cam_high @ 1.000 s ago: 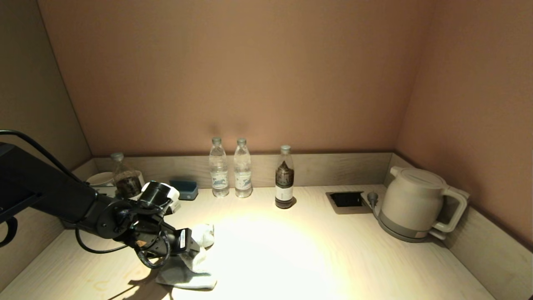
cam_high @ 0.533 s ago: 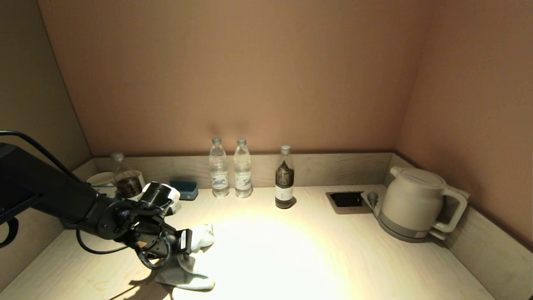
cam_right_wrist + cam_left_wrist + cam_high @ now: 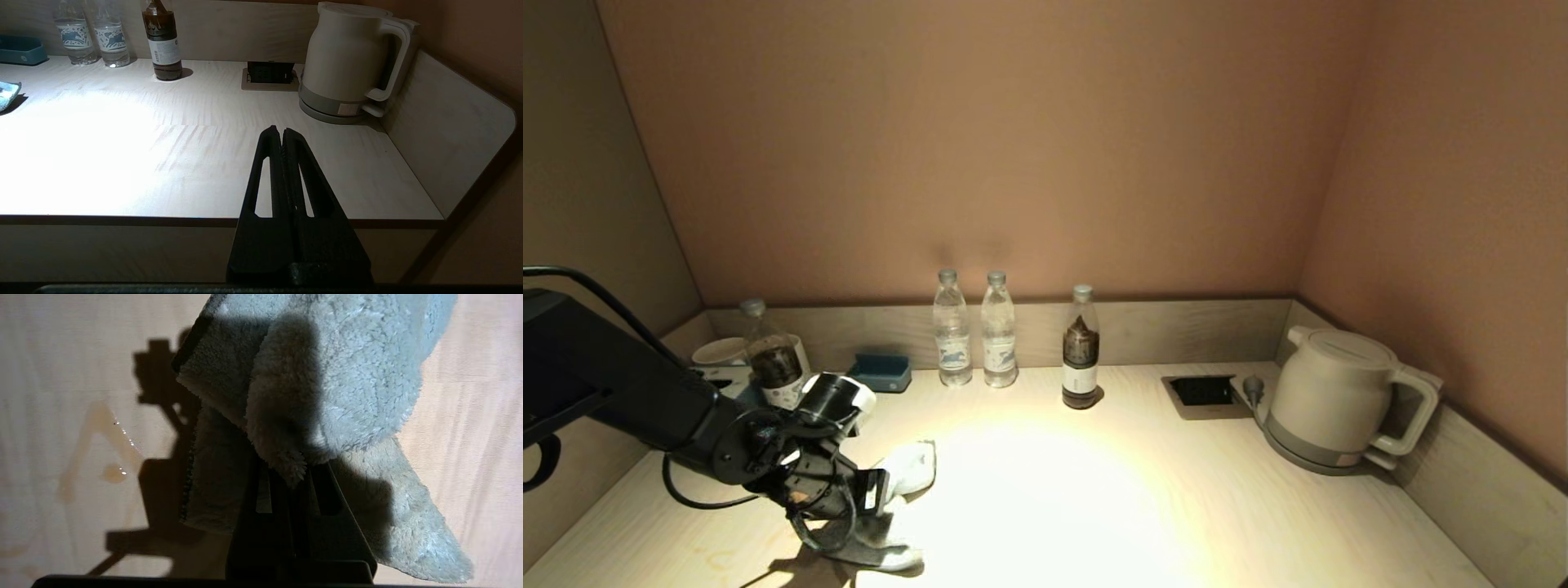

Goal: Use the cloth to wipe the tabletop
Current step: Sweep the stains on the table

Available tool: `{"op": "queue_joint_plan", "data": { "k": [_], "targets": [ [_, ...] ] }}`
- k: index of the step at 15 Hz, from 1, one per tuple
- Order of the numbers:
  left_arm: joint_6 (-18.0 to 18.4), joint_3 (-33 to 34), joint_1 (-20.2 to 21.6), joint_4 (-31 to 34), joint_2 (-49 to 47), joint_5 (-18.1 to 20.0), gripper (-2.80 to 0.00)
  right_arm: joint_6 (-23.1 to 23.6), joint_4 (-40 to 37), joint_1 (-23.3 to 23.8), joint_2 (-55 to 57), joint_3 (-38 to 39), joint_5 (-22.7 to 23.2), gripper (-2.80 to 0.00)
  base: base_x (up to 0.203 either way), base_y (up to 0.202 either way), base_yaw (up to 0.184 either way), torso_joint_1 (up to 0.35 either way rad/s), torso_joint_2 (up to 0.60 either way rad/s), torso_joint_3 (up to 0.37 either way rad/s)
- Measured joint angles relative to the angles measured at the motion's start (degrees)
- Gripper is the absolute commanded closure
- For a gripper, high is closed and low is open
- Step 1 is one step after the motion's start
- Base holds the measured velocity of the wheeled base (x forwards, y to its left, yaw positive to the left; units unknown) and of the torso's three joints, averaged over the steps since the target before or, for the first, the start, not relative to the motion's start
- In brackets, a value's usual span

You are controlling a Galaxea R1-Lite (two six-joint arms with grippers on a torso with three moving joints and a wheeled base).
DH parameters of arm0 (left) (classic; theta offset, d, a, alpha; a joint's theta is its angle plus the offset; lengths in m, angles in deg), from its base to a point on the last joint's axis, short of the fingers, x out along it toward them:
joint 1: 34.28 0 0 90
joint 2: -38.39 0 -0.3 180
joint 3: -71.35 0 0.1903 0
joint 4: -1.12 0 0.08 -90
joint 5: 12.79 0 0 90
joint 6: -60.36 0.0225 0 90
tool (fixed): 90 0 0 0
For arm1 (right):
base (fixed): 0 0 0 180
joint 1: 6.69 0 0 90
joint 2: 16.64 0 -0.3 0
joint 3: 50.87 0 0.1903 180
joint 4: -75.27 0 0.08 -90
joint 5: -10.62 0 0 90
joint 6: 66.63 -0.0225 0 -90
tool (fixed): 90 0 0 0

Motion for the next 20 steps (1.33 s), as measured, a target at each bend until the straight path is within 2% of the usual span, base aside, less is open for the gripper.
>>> {"op": "queue_joint_plan", "data": {
  "k": [6,9,11,13,16,20],
  "targets": [
    [-0.13,1.84,0.56,0.27,0.87,-3.31,0.00,-0.01,0.02,0.00,0.00,-0.02,0.02,0.00,0.000,0.000,0.000,0.000,0.00,0.000],
    [-0.33,2.71,1.83,0.44,1.57,-11.40,0.00,0.00,-0.03,0.02,0.00,-0.02,0.02,0.00,0.000,0.000,0.000,0.000,0.00,0.000],
    [-0.50,2.99,2.89,0.39,2.09,-14.00,0.00,0.00,0.00,0.02,0.00,-0.02,0.00,0.00,0.000,0.000,0.000,0.000,0.00,0.000],
    [-2.15,3.13,5.45,0.38,2.64,-17.91,0.00,0.00,-0.05,0.00,0.00,-0.02,0.00,0.00,0.000,0.000,0.000,0.000,0.00,0.000],
    [-3.30,3.99,7.99,0.35,4.07,-18.85,0.00,0.02,0.00,0.00,0.00,-0.05,-0.02,0.00,0.000,0.000,0.000,0.000,0.00,0.000],
    [-3.95,8.84,11.33,-0.29,6.23,-18.86,0.00,-0.01,0.01,0.07,0.00,-0.05,0.02,0.00,0.000,0.000,0.000,0.000,0.00,0.000]
  ]
}}
